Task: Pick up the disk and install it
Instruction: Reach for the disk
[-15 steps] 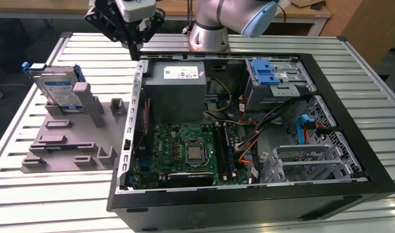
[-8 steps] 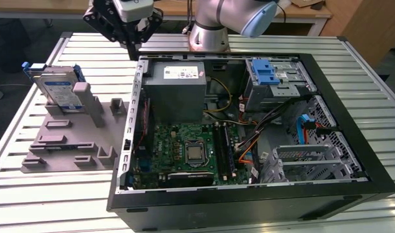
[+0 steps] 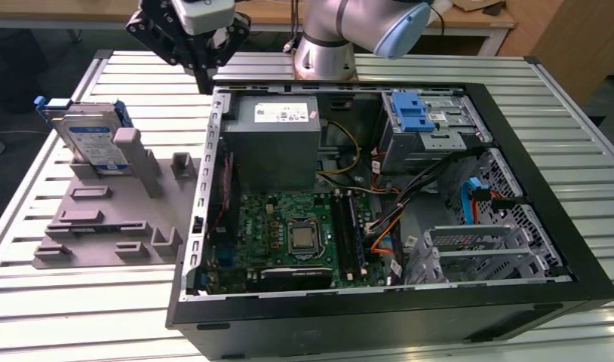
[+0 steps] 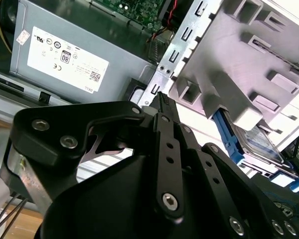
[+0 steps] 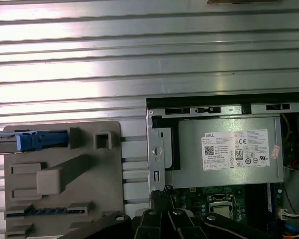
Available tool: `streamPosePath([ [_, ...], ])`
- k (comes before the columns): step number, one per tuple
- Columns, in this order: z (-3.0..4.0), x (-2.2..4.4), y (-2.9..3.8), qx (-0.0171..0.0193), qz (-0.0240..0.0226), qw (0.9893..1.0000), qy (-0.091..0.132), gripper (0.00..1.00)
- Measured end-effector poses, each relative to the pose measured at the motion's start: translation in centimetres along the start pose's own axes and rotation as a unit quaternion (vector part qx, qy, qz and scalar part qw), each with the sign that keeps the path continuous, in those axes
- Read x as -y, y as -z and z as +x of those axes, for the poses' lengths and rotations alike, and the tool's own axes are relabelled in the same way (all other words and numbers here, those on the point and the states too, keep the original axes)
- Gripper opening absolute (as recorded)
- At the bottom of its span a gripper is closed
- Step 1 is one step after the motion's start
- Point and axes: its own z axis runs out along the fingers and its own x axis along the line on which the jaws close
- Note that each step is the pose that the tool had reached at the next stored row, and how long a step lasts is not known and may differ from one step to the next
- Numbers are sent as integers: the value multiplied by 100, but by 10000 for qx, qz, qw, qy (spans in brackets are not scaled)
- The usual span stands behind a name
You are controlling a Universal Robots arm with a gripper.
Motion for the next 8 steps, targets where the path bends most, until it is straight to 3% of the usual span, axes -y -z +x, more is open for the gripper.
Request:
streamPosePath([
  [8, 31, 2, -2, 0, 0, 10000, 0, 11],
])
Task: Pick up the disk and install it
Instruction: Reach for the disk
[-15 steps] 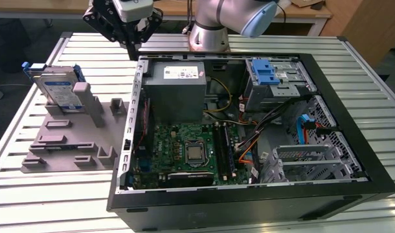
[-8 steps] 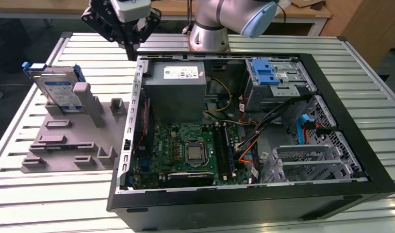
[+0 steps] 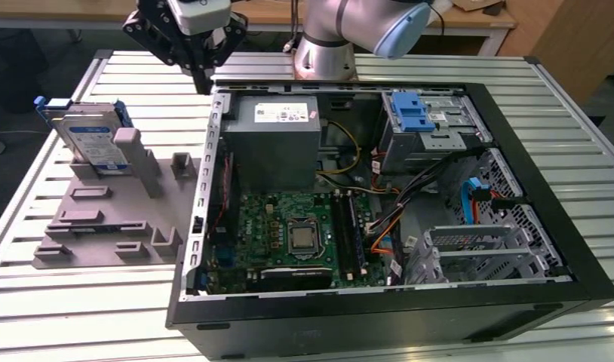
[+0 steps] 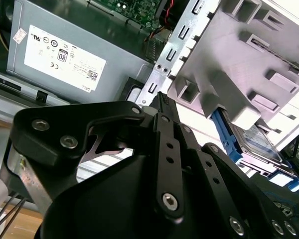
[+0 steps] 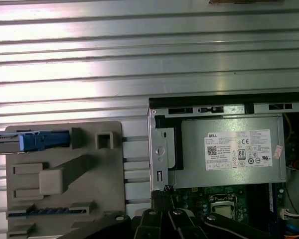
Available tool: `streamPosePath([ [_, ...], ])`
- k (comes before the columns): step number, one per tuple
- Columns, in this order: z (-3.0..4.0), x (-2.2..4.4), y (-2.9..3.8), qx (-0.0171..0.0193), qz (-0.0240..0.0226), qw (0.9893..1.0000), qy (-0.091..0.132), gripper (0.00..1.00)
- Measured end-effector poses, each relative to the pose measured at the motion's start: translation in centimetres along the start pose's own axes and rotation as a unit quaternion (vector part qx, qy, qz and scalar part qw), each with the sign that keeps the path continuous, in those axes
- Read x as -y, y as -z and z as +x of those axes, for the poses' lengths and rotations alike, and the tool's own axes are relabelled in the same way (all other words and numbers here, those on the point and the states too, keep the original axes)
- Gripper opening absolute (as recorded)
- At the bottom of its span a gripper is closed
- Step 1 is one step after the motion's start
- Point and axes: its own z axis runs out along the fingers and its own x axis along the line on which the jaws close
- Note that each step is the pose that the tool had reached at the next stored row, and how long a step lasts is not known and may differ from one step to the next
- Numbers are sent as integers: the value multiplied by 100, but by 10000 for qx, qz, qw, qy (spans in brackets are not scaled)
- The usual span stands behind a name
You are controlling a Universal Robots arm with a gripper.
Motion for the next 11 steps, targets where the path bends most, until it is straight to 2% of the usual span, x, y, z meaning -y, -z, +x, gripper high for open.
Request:
streamPosePath([
  [11, 46, 4, -2, 0, 0, 10000, 1, 11],
])
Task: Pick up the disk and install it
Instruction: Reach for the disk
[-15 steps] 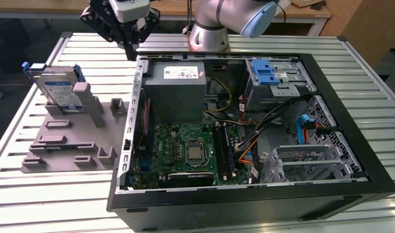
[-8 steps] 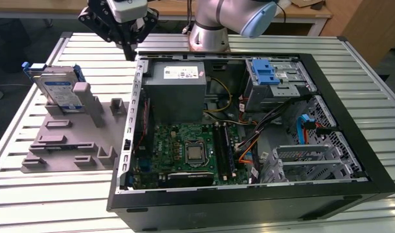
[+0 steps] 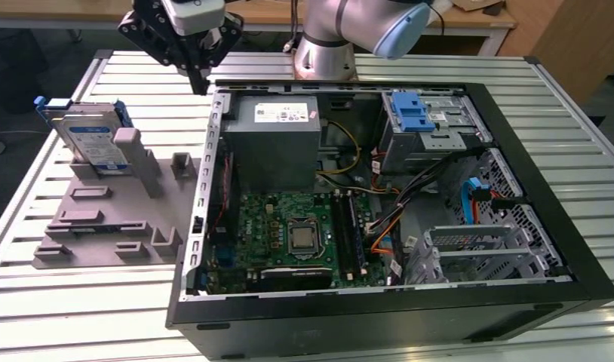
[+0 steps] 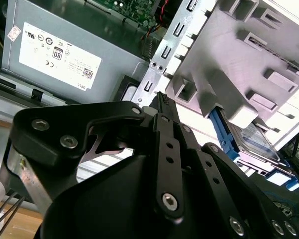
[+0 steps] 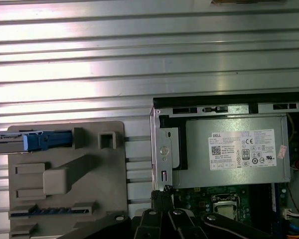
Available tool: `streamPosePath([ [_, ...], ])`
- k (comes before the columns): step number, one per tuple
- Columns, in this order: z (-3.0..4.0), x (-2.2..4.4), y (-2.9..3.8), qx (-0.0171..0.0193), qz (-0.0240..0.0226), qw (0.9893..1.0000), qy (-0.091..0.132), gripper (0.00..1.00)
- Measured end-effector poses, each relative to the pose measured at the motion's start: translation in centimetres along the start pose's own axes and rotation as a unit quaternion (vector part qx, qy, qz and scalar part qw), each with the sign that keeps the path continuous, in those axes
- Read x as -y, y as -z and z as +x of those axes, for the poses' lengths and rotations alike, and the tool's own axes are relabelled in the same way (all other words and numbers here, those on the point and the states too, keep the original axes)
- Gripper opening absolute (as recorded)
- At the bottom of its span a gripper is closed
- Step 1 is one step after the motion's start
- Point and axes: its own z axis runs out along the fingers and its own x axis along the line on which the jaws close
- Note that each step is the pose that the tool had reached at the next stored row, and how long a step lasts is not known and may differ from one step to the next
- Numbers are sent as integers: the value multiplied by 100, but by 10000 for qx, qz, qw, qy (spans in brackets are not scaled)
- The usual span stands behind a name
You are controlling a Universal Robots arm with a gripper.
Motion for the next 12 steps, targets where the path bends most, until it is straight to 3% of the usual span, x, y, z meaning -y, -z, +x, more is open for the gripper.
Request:
streamPosePath([
  [12, 34, 2, -1, 0, 0, 10000, -1, 11],
])
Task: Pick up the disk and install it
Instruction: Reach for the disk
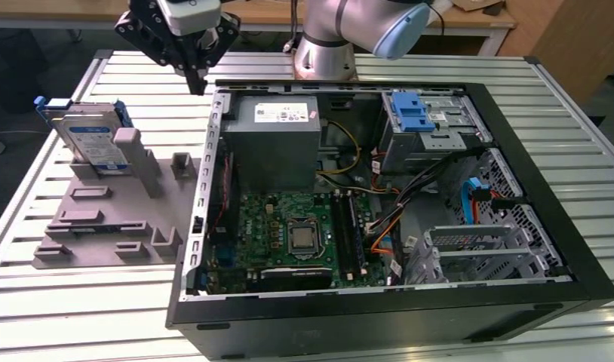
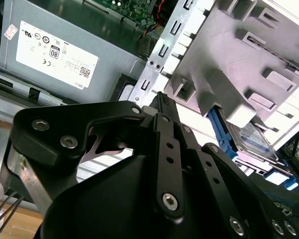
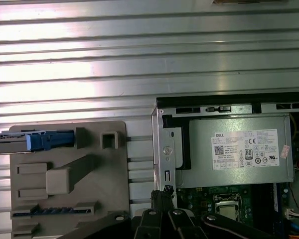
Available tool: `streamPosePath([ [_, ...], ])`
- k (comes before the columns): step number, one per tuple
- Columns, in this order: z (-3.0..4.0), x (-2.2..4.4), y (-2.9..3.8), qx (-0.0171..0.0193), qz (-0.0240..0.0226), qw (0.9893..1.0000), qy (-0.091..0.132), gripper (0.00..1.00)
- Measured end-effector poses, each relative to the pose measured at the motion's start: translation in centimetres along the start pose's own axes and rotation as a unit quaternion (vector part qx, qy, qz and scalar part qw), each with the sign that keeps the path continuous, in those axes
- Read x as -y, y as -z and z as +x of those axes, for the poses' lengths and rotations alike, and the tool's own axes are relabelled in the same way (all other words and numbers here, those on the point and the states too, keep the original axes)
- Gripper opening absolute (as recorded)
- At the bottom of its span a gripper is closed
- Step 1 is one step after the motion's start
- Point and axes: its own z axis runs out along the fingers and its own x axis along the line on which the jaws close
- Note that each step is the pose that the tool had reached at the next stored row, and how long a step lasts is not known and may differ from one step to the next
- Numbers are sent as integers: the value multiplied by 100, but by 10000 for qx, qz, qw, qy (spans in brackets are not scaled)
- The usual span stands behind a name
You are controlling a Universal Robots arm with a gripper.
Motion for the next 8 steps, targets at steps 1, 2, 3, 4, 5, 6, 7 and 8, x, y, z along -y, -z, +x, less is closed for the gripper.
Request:
streamPosePath([
  [1, 2, 0, 0, 0, 0, 10000, 0, 11],
  [2, 5, 1, 0, 0, 0, 10000, 0, 11],
  [3, 8, 1, 0, 0, 0, 10000, 0, 11],
  [4, 11, 1, 0, 0, 0, 10000, 0, 11],
  [5, 14, 1, 0, 0, 0, 10000, 0, 11],
  [6, 16, 1, 0, 0, 0, 10000, 1, 11],
  [7, 19, 1, 0, 0, 0, 10000, 0, 11],
  [8, 21, 2, 0, 0, 0, 10000, 0, 11],
])
